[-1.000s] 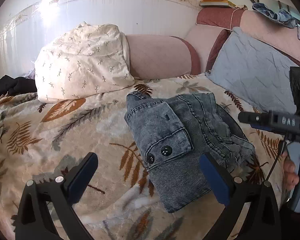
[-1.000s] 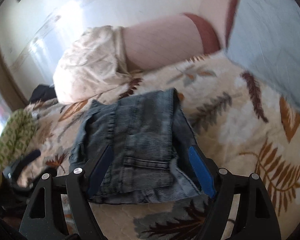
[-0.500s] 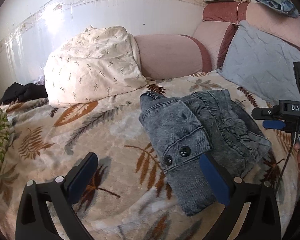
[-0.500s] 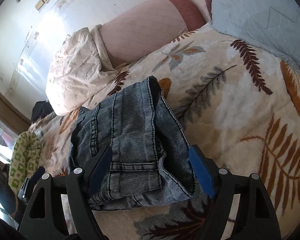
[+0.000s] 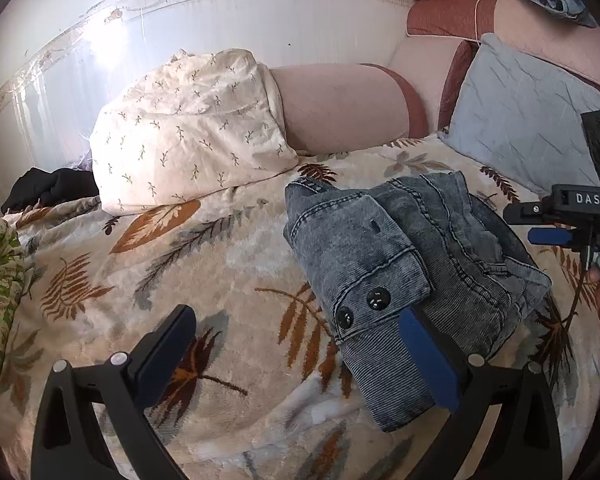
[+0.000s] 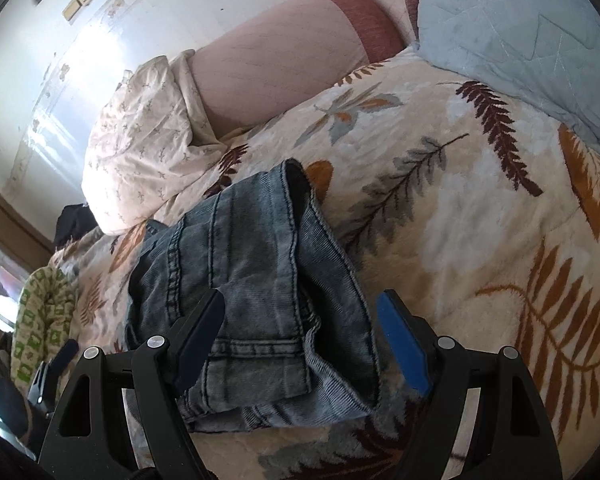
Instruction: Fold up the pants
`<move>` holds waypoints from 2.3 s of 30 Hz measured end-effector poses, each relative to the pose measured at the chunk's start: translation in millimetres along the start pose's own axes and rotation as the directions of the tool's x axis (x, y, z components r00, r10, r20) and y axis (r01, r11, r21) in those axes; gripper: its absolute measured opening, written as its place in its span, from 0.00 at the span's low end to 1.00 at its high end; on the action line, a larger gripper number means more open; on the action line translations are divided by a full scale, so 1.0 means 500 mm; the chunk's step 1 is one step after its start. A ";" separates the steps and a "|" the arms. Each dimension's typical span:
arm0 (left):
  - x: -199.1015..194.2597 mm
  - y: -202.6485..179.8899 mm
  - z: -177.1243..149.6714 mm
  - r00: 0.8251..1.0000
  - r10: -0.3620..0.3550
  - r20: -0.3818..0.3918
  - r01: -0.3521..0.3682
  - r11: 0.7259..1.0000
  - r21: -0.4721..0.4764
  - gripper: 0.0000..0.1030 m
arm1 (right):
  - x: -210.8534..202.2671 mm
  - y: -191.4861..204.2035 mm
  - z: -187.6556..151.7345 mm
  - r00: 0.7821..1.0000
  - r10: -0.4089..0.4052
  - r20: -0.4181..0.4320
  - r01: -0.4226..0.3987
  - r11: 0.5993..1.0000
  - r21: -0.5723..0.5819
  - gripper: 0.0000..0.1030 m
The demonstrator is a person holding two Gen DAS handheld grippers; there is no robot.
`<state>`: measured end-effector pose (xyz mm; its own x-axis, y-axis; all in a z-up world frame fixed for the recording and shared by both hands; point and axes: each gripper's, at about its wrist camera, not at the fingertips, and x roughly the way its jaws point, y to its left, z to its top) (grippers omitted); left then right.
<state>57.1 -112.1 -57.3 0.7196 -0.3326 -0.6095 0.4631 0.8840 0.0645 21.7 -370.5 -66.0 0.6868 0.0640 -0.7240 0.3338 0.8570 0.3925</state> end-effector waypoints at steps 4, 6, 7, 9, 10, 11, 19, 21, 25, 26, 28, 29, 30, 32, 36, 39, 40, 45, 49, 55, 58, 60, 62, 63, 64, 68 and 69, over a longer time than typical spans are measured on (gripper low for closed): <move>0.015 0.005 0.009 0.999 -0.051 -0.021 0.050 0.998 -0.027 1.00 | 0.014 -0.007 0.014 1.000 0.009 -0.016 -0.009 1.000 -0.001 0.76; 0.029 0.013 0.020 0.993 -0.109 -0.037 0.105 0.991 -0.078 1.00 | 0.020 -0.013 0.022 1.000 0.017 -0.023 -0.017 1.000 0.001 0.77; 0.039 0.019 0.025 0.988 -0.143 -0.052 0.137 0.984 -0.113 1.00 | 0.023 -0.019 0.028 0.999 0.027 -0.031 -0.027 1.000 0.009 0.77; 0.067 0.028 0.030 0.975 -0.204 -0.093 0.184 0.965 -0.188 1.00 | 0.029 -0.031 0.036 0.998 0.039 -0.044 -0.038 0.999 0.027 0.77; 0.076 0.032 0.032 0.971 -0.220 -0.097 0.195 0.957 -0.216 1.00 | 0.031 -0.038 0.041 0.998 0.048 -0.047 -0.046 0.998 0.041 0.77; 0.087 0.035 0.034 0.966 -0.235 -0.103 0.206 0.949 -0.241 1.00 | 0.035 -0.049 0.049 0.996 0.062 -0.056 -0.059 0.997 0.057 0.77; 0.142 0.032 0.031 0.917 -0.365 -0.163 0.293 0.891 -0.347 1.00 | 0.086 -0.101 0.068 0.971 0.176 -0.160 -0.145 0.971 0.190 0.78; 0.151 0.023 0.026 0.898 -0.404 -0.174 0.325 0.876 -0.357 1.00 | 0.110 -0.098 0.066 0.956 0.210 -0.204 -0.167 0.964 0.206 0.79; 0.167 -0.008 0.010 0.855 -0.470 -0.220 0.386 0.859 -0.336 1.00 | 0.149 -0.089 0.057 0.940 0.230 -0.253 -0.178 0.961 0.211 0.83; 0.170 -0.016 0.006 0.846 -0.483 -0.228 0.399 0.855 -0.330 1.00 | 0.149 -0.087 0.057 0.939 0.237 -0.249 -0.187 0.960 0.211 0.88; 0.173 -0.029 0.002 0.837 -0.490 -0.242 0.413 0.857 -0.307 1.00 | 0.152 -0.083 0.054 0.922 0.288 -0.260 -0.232 0.946 0.226 0.88; 0.173 -0.032 0.001 0.841 -0.486 -0.238 0.412 0.860 -0.301 1.00 | 0.156 -0.080 0.050 0.912 0.305 -0.273 -0.245 0.941 0.234 0.89; 0.174 -0.032 0.001 0.842 -0.488 -0.230 0.416 0.859 -0.300 1.00 | 0.157 -0.075 0.046 0.915 0.295 -0.274 -0.239 0.946 0.218 0.89; 0.172 -0.031 -0.001 0.841 -0.497 -0.215 0.426 0.852 -0.305 1.00 | 0.157 -0.065 0.043 0.917 0.293 -0.270 -0.243 0.948 0.204 0.90; 0.166 -0.025 0.000 0.843 -0.504 -0.189 0.436 0.846 -0.307 0.90 | 0.162 -0.045 0.037 0.911 0.303 -0.279 -0.260 0.949 0.181 0.89; 0.159 -0.016 0.004 0.844 -0.511 -0.164 0.448 0.839 -0.309 0.75 | 0.162 -0.020 0.029 0.913 0.288 -0.287 -0.256 0.956 0.144 0.81; 0.156 -0.011 0.006 0.845 -0.513 -0.154 0.451 0.837 -0.311 0.72 | 0.159 -0.016 0.029 0.918 0.277 -0.282 -0.248 0.959 0.136 0.77; 0.148 0.021 0.012 0.854 -0.508 -0.110 0.447 0.826 -0.342 0.57 | 0.138 0.015 0.029 0.935 0.246 -0.257 -0.231 0.969 0.085 0.33; 0.135 0.047 0.023 0.868 -0.490 -0.085 0.432 0.828 -0.359 0.55 | 0.115 0.046 0.033 0.943 0.256 -0.212 -0.248 0.967 0.065 0.28; 0.072 0.110 0.044 0.920 -0.391 -0.021 0.364 0.873 -0.324 0.55 | 0.100 0.124 0.036 0.938 0.312 -0.149 -0.317 0.948 -0.014 0.27; 0.055 0.140 0.043 0.947 -0.320 -0.001 0.304 0.901 -0.310 0.55 | 0.116 0.162 0.027 0.926 0.349 -0.142 -0.358 0.933 -0.042 0.27; 0.067 0.159 0.032 0.963 -0.269 -0.016 0.252 0.920 -0.299 0.56 | 0.139 0.184 0.015 0.923 0.354 -0.151 -0.365 0.930 -0.052 0.27; 0.103 0.170 0.010 0.967 -0.237 -0.098 0.193 0.925 -0.328 0.58 | 0.173 0.203 -0.001 0.924 0.336 -0.183 -0.352 0.933 -0.067 0.27; 0.125 0.175 -0.003 0.960 -0.234 -0.152 0.170 0.923 -0.346 0.63 | 0.192 0.207 -0.010 0.925 0.317 -0.208 -0.337 0.939 -0.068 0.29; 0.143 0.178 -0.017 0.954 -0.228 -0.194 0.147 0.921 -0.361 0.65 | 0.214 0.207 -0.021 0.927 0.285 -0.242 -0.309 0.949 -0.067 0.30; 0.129 0.168 0.004 0.967 -0.189 -0.171 0.130 0.943 -0.306 0.69 | 0.248 0.177 -0.029 0.921 0.235 -0.309 -0.250 0.968 -0.011 0.52; 0.119 0.171 0.011 0.972 -0.181 -0.152 0.129 0.945 -0.302 0.70 | 0.239 0.174 -0.021 0.923 0.234 -0.307 -0.248 0.969 -0.006 0.55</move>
<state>142.4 -57.9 -83.6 0.5368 -0.4333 -0.7240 0.3740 0.8914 -0.2561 126.0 -283.1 -124.2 0.5138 0.4163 -0.7501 0.1494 0.8175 0.5561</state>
